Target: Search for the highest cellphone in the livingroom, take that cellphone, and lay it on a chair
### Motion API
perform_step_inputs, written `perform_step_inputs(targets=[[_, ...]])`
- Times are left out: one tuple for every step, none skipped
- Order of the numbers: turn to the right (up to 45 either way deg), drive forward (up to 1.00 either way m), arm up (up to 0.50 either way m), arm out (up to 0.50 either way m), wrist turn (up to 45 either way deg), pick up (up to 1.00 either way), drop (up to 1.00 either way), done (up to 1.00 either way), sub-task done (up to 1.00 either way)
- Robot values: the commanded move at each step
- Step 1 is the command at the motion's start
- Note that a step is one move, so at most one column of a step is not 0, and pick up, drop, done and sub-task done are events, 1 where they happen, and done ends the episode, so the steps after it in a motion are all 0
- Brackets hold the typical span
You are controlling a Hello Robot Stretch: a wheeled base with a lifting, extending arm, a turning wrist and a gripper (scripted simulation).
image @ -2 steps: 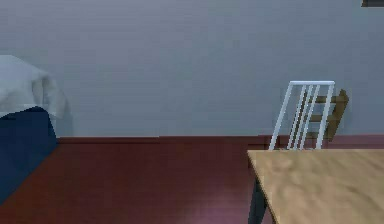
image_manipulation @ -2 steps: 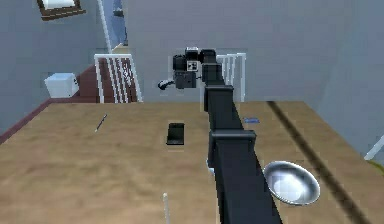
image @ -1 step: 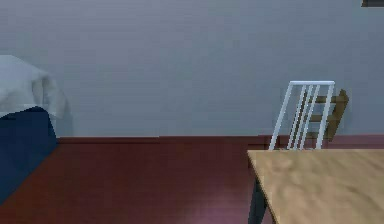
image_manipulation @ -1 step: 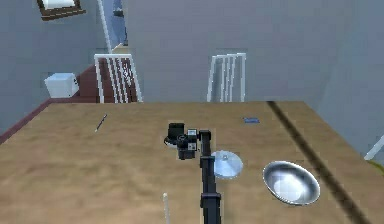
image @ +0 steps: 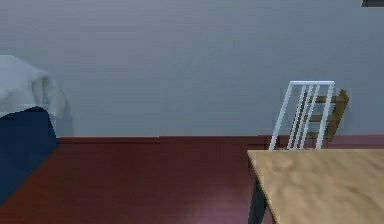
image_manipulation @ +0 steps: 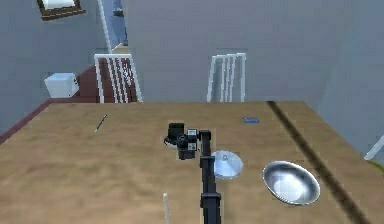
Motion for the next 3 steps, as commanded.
perform_step_inputs(targets=[[0.0,0.00,0.10,0.00,0.0,0.00,0.00,0.00,0.00],[0.0,0.00,0.22,0.00,0.0,0.00,0.00,0.00,0.00],[0.0,0.00,0.00,0.00,-45.0,0.00,0.00,0.00,0.00]])
